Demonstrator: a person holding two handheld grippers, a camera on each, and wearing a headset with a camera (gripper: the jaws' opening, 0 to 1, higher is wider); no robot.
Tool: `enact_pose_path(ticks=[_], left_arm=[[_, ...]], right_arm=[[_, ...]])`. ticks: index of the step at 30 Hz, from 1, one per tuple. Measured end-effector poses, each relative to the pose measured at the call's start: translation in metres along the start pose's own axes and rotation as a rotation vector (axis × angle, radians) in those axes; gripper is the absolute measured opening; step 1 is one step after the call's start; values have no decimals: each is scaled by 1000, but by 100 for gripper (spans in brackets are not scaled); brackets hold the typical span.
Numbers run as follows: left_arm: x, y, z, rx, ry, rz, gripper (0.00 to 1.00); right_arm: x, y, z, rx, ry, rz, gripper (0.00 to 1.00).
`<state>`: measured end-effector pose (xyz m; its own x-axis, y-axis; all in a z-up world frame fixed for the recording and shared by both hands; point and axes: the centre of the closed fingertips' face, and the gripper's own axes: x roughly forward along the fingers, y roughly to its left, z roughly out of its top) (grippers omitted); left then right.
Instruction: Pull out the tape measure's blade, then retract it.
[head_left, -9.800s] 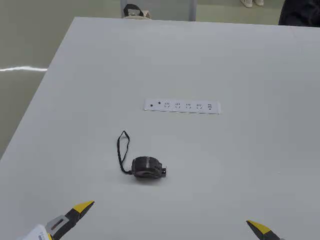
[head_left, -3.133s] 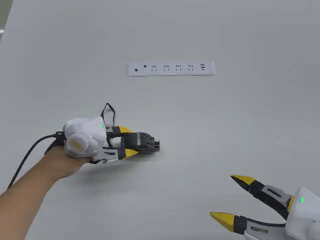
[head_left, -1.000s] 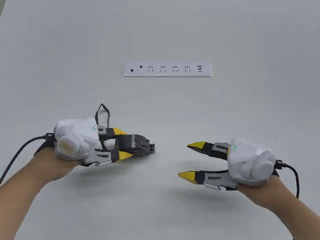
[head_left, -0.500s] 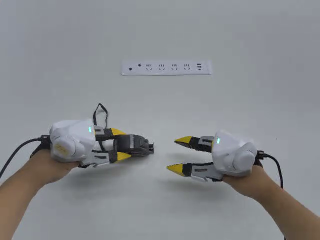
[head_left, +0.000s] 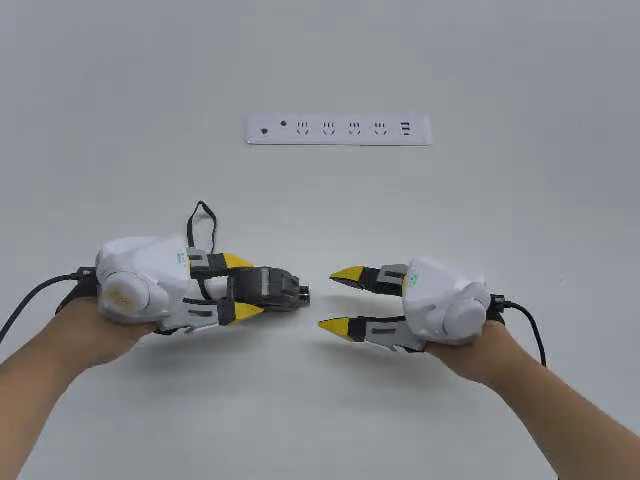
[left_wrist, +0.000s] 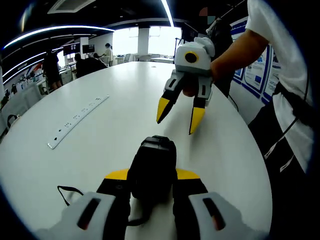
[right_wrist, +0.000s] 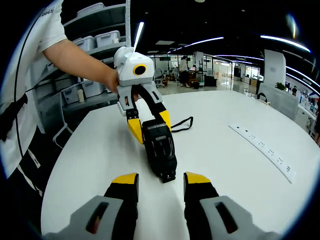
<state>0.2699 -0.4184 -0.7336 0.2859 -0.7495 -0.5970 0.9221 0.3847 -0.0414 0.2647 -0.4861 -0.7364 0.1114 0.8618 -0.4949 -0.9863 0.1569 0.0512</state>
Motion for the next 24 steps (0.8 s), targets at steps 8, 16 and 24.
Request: enact_pose_path(ticks=[8, 16, 24], left_arm=[[0, 0, -1, -4, 0, 2, 29], [0, 1, -1, -9, -4, 8, 29], [1, 1, -1, -6, -1, 5, 29]], right_arm=[[13, -2, -2, -31, 4, 24, 34], [20, -4, -8, -50, 17, 36, 31], [28, -6, -12, -52, 21, 46, 29]])
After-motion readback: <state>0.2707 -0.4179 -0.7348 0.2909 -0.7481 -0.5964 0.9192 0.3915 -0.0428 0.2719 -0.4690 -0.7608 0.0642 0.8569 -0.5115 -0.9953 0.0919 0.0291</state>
